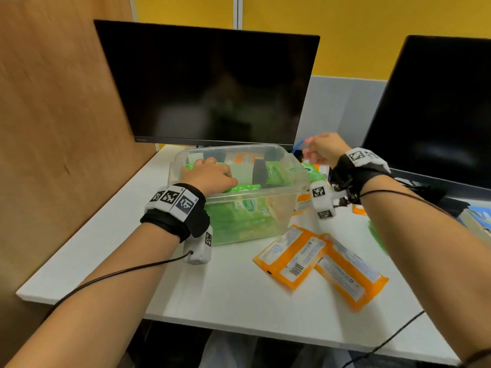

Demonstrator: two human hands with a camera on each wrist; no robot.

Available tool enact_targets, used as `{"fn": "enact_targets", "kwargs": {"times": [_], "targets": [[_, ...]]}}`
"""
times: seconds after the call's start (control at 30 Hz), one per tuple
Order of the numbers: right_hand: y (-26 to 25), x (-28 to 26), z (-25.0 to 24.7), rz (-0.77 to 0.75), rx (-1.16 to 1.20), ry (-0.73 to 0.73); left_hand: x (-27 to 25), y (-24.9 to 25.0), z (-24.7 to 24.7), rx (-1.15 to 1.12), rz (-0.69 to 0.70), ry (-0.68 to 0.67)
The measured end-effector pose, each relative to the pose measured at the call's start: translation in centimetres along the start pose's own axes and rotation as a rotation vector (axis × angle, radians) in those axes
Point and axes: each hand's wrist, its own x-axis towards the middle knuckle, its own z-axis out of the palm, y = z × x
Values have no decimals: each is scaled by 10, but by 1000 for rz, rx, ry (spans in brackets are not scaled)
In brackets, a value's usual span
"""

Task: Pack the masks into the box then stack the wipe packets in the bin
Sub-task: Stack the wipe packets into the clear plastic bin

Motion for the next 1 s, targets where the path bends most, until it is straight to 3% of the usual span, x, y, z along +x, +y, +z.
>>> {"fn": "enact_targets", "kwargs": {"times": [0.07, 0.17, 0.27, 0.4, 0.53, 0.73, 0.83, 0.9, 1.0], "targets": [[29, 16, -8, 61, -361, -49, 3, 2, 1, 11, -5, -3], [54, 16, 4, -37, -911, -117, 5, 4, 1, 8, -10, 0], [65, 28, 17, -144, -1018, -127, 8, 5, 0, 3, -20, 5], [62, 18, 22, -98, -1161, -49, 11, 6, 0, 5, -18, 3], [55, -1, 28, -36, -1161, -48, 13, 5, 0, -9, -9, 4], [75, 37, 36, 24, -1137, 30, 17, 4, 0, -12, -2, -8], [83, 44, 27, -51, -1040, 44, 17, 5, 0, -20, -2, -9], [76, 39, 18, -126, -919, 114, 18, 5, 0, -24, -5, -12], [57, 29, 5, -202, -475, 290, 19, 4, 0, -19, -6, -9]]}}
